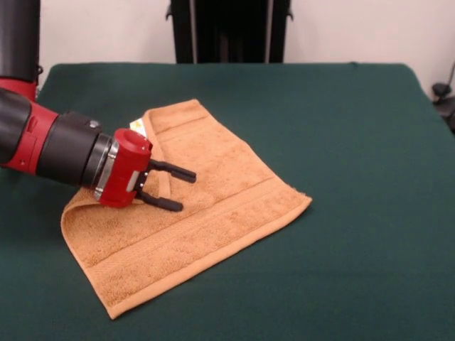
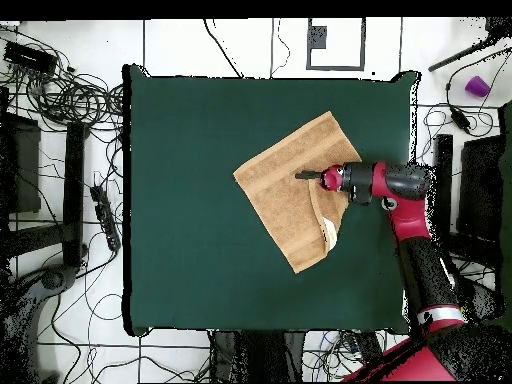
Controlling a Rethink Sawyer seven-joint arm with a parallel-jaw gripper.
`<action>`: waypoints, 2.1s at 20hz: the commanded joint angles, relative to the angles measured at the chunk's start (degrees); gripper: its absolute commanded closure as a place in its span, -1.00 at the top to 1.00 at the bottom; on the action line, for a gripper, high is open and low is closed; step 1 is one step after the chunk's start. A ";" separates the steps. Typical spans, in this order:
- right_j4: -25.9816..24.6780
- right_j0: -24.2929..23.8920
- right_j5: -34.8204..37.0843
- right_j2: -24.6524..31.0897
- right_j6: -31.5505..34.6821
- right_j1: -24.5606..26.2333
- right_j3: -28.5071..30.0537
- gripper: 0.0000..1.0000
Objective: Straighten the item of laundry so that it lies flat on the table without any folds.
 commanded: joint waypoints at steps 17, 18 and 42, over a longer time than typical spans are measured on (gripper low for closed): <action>-0.96 1.14 -6.59 -9.66 10.20 -1.38 -4.05 1.00; -0.89 0.92 -6.79 -9.72 10.22 -1.53 -3.55 1.00; -0.15 -3.71 -3.34 -10.93 3.39 3.12 -1.73 1.00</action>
